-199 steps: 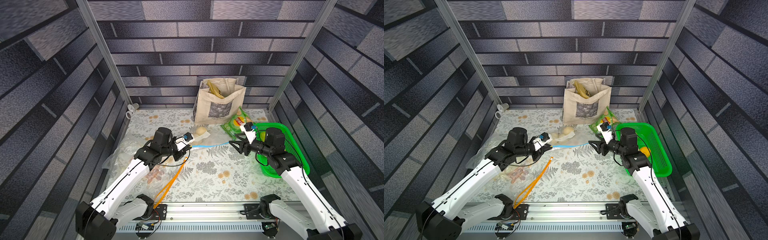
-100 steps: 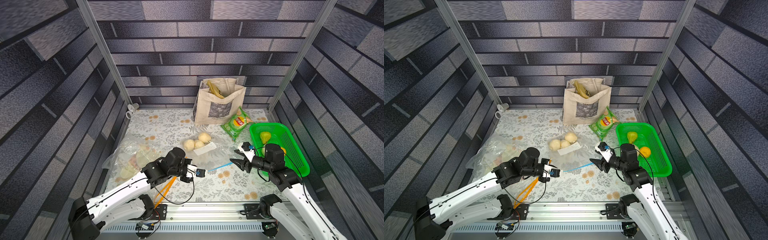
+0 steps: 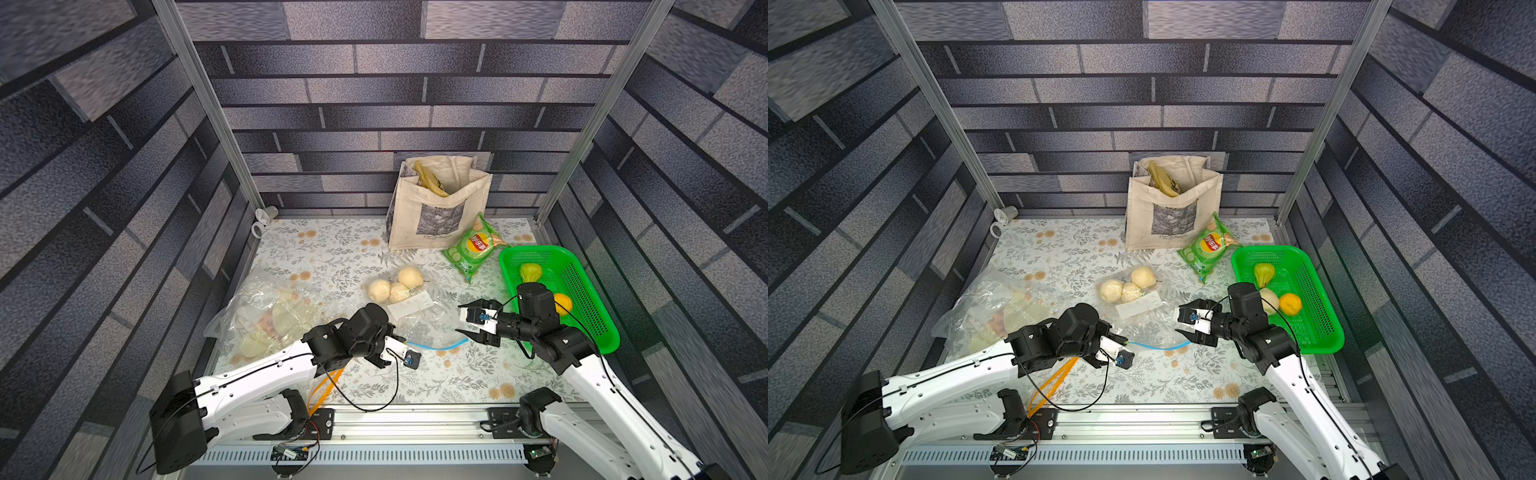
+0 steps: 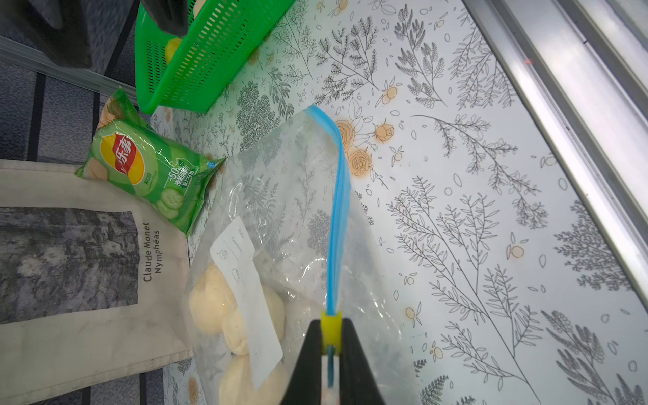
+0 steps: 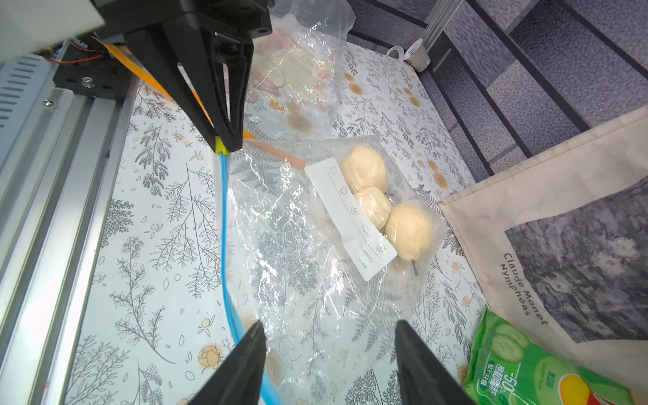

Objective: Open the zip-top bag and take out the pear
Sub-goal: Place the zipper food storage bag at the center of the board.

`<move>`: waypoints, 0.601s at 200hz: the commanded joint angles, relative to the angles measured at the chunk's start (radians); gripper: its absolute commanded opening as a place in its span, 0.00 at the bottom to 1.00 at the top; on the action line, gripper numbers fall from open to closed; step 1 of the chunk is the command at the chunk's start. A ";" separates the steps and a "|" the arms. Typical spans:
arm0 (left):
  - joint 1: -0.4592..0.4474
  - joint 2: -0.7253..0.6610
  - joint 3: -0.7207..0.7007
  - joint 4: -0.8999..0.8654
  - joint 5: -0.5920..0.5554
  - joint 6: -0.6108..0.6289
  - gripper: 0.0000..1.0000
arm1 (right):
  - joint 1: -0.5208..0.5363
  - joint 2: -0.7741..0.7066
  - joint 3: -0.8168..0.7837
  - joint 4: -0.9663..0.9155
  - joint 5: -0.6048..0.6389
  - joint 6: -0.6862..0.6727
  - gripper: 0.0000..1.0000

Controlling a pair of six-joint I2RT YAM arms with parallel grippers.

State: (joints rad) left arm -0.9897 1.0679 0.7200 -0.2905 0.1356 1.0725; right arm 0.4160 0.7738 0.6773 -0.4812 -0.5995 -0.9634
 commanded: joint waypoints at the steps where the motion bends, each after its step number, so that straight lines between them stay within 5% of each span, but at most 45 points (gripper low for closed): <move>1: -0.019 -0.017 -0.030 0.044 -0.027 0.027 0.05 | 0.047 -0.007 -0.026 -0.036 0.006 -0.043 0.62; 60: -0.089 -0.095 -0.093 0.050 -0.025 0.023 0.18 | 0.078 -0.012 -0.136 0.183 0.086 0.353 0.62; 92: -0.092 -0.116 -0.094 0.035 -0.007 -0.032 0.56 | 0.079 0.020 -0.102 0.190 0.242 0.634 0.62; 120: -0.020 -0.181 -0.070 0.050 0.066 -0.134 0.75 | 0.079 0.130 0.008 0.086 0.369 0.918 0.60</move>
State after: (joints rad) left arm -1.0702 0.9527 0.6373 -0.2314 0.1188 1.0431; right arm 0.4889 0.8303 0.5884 -0.3405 -0.3702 -0.3717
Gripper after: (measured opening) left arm 0.698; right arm 0.607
